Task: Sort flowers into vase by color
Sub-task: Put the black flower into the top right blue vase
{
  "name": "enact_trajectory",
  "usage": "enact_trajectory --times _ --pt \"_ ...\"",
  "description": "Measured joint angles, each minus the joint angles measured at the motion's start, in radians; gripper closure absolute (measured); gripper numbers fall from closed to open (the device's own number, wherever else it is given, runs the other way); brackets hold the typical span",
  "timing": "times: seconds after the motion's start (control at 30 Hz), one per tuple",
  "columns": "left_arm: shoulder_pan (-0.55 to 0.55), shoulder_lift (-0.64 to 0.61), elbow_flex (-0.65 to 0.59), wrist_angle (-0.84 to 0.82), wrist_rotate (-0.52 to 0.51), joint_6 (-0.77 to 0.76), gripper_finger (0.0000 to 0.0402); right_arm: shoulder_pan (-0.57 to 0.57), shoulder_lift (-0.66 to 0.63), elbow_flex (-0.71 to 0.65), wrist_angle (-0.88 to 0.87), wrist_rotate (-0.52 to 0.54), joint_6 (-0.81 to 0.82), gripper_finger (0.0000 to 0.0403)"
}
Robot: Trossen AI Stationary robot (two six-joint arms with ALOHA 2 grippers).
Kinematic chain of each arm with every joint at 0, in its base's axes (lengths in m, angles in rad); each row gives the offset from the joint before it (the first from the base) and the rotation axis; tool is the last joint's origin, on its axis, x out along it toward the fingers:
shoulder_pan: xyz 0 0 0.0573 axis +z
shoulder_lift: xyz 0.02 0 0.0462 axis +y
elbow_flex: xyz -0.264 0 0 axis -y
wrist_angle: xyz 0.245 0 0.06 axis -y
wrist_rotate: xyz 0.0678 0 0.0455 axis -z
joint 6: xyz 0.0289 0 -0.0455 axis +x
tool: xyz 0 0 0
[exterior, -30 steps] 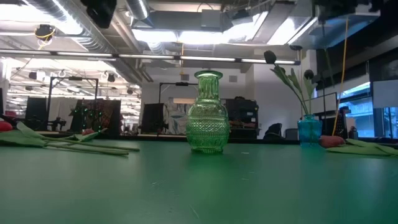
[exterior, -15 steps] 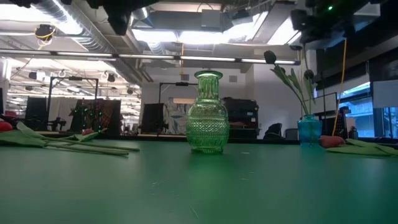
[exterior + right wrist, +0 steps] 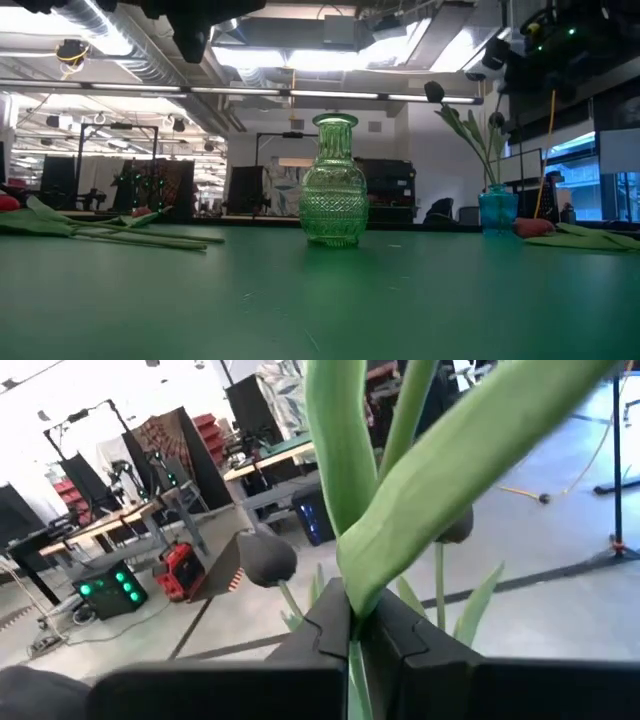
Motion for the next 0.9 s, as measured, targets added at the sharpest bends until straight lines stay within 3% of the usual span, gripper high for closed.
enact_trajectory --times 0.3,0.53,0.9 --pt "0.045 0.000 0.000 0.001 -0.001 -0.006 0.0314 -0.001 -0.119 0.000 -0.016 -0.054 -0.002 0.0396" --pt "0.041 0.001 0.000 0.001 0.000 -0.036 0.0314 -0.001 -0.194 0.000 -0.248 -0.052 0.004 0.0396" --pt "0.035 0.004 0.000 0.008 0.000 -0.066 0.0314 0.000 -0.183 -0.003 -0.155 -0.047 -0.026 0.0395"
